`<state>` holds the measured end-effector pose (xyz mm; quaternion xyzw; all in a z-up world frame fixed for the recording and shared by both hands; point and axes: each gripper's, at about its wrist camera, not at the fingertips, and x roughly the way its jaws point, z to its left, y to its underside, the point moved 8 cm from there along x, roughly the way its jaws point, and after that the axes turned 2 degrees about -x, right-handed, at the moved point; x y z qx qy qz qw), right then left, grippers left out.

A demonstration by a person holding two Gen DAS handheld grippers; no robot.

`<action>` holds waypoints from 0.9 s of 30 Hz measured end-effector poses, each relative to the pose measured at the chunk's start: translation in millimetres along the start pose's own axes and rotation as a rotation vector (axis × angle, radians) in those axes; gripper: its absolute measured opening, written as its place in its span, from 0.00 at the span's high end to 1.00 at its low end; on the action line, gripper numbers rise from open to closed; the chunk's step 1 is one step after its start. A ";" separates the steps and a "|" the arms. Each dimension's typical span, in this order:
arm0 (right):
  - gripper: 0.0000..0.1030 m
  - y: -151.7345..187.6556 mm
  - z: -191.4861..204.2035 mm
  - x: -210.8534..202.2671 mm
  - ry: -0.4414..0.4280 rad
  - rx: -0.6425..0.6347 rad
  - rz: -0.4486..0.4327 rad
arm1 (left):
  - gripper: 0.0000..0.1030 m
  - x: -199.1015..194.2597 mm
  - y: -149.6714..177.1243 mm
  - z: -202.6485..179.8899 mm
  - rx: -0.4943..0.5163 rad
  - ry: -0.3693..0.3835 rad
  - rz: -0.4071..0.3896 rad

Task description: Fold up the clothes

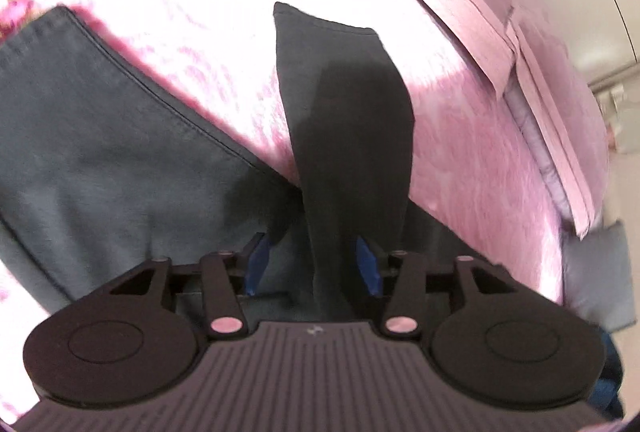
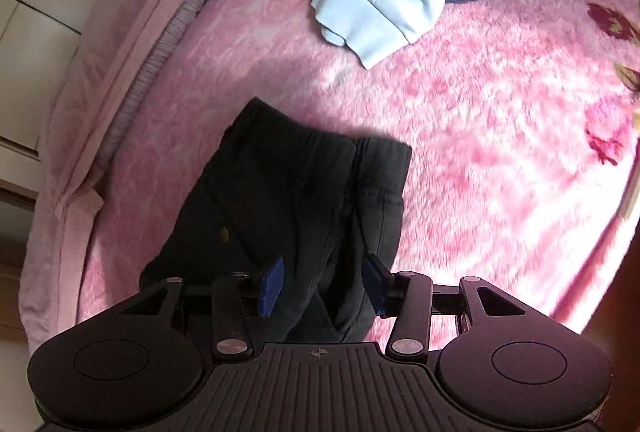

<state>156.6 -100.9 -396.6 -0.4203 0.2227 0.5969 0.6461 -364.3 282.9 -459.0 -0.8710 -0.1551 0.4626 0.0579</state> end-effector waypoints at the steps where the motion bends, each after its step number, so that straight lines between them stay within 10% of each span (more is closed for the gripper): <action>1: 0.54 -3.2 -3.7 1.1 -0.014 0.016 -0.004 | 0.59 7.2 -0.8 0.4 -0.013 0.009 -0.003; 3: 0.54 -9.7 -11.1 3.3 -0.040 0.048 -0.012 | 0.72 19.1 -3.1 -2.6 -0.034 0.043 -0.019; 4: 0.54 -12.9 -15.3 4.4 -0.052 0.068 -0.010 | 0.99 23.2 -4.9 -7.6 -0.034 0.071 -0.024; 10: 0.54 -29.3 -23.2 5.8 -0.118 0.106 -0.020 | 0.98 -54.5 -12.1 -66.7 0.215 0.211 -0.253; 16: 0.55 -42.4 -27.9 29.2 -0.140 0.089 -0.029 | 0.97 -28.3 32.7 3.8 0.280 -0.128 -0.125; 21: 0.81 -48.3 -10.0 33.7 -0.081 -0.091 -0.021 | 0.98 -9.4 38.8 5.5 0.271 -0.180 -0.158; 27: 0.84 -45.8 2.3 -10.8 -0.099 -0.243 -0.075 | 0.97 -38.5 42.1 -4.0 0.357 -0.175 -0.225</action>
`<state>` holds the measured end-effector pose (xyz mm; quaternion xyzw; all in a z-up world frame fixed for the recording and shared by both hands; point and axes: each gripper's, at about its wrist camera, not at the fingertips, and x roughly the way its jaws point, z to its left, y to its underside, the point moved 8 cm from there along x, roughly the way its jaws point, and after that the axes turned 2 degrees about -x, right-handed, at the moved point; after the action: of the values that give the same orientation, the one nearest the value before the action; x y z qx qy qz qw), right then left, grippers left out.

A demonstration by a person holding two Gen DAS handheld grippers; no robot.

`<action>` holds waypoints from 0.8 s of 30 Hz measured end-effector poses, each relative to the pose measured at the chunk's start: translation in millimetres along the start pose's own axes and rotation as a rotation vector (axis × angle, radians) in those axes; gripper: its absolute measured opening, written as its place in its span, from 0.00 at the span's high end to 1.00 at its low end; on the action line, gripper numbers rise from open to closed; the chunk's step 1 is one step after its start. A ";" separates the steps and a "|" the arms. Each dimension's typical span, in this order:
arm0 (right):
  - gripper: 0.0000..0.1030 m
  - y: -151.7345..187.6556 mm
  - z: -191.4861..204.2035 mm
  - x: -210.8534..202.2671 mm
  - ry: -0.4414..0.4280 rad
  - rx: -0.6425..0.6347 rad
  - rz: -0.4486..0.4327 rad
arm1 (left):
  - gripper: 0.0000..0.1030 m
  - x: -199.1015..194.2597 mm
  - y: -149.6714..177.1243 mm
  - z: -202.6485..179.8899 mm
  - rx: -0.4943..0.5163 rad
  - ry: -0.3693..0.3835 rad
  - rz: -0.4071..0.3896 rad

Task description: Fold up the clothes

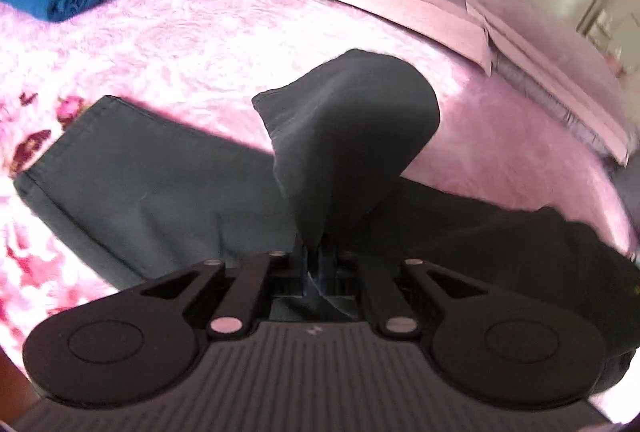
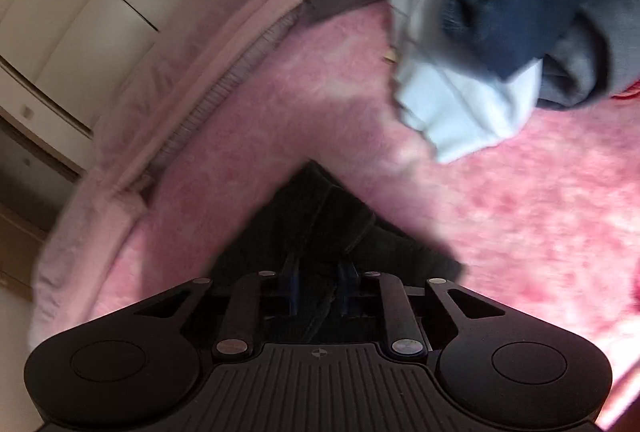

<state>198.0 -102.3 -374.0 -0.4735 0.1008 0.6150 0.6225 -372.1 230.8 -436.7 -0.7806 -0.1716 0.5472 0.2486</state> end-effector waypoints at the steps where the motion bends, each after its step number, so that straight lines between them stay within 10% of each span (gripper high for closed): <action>1: 0.84 8.5 -14.6 7.4 0.035 0.034 0.041 | 0.97 -1.6 2.2 0.8 0.006 -0.007 0.005; 16: 0.82 33.8 -33.8 8.8 0.124 -0.045 0.069 | 0.96 1.6 31.9 2.0 0.093 -0.080 0.059; 19: 0.44 36.7 -26.9 10.3 0.232 -0.127 0.099 | 0.89 -0.2 31.6 -3.9 0.108 -0.082 0.086; 24: 0.41 24.3 -11.6 -8.5 0.352 -0.193 0.078 | 0.74 -36.1 20.2 -5.2 0.031 0.043 0.087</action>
<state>180.5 -121.2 -385.5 -0.6268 0.1668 0.5531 0.5229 -379.6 193.7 -419.1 -0.7951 -0.1237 0.5430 0.2401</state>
